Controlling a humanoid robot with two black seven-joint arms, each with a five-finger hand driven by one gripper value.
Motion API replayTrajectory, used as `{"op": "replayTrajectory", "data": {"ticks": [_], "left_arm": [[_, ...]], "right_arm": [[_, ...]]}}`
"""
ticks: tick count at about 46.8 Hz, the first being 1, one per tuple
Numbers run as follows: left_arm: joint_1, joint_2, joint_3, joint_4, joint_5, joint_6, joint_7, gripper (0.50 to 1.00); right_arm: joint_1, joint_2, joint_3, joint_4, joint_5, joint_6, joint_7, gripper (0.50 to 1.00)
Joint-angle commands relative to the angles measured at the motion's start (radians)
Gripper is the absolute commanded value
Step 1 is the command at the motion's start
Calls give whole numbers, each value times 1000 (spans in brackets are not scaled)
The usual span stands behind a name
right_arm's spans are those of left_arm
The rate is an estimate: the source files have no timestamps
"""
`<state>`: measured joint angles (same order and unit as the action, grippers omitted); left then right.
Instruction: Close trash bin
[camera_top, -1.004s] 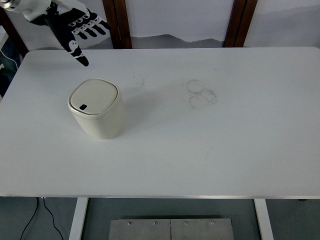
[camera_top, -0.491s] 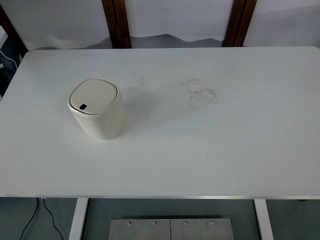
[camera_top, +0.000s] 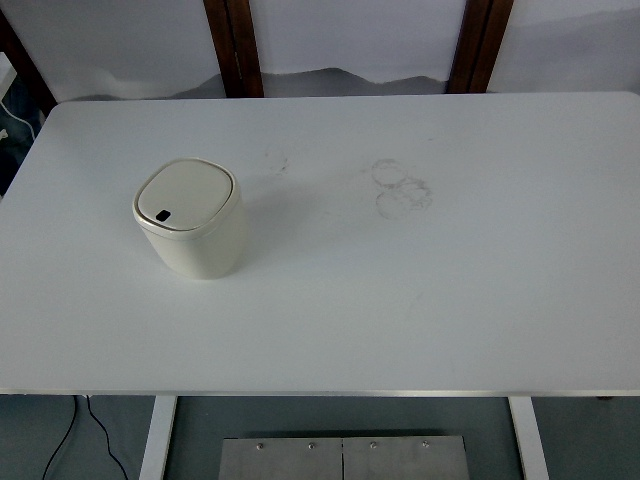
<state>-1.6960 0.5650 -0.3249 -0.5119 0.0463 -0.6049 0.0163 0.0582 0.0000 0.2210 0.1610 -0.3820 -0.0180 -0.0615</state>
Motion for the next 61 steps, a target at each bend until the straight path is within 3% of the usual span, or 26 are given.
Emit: {"op": "replayTrajectory", "data": {"ticks": [1,14,16,32,44,61], "left_arm": [[38,0,-31,27,-52,17,-9,1000],[196,0,-59,138,-246,17,-67,1000],[278,1,-85,141,-295,17,-68,1000],[561,3,-256,142,-312,17,-114,1000],[654,-2,-287,142,-316,24,-177,1000],[760,-25,-292,142,-358,71,-177,1000]], "right_arm": [[0,0,0,0,0,1,-3,995],[-11,0,0,0,0,1,-4,995],[-11,0,0,0,0,1,-4,995],[-11,0,0,0,0,1,-6,995],[-11,0,0,0,0,1,-6,995],[-11,0,0,0,0,0,-4,995]]}}
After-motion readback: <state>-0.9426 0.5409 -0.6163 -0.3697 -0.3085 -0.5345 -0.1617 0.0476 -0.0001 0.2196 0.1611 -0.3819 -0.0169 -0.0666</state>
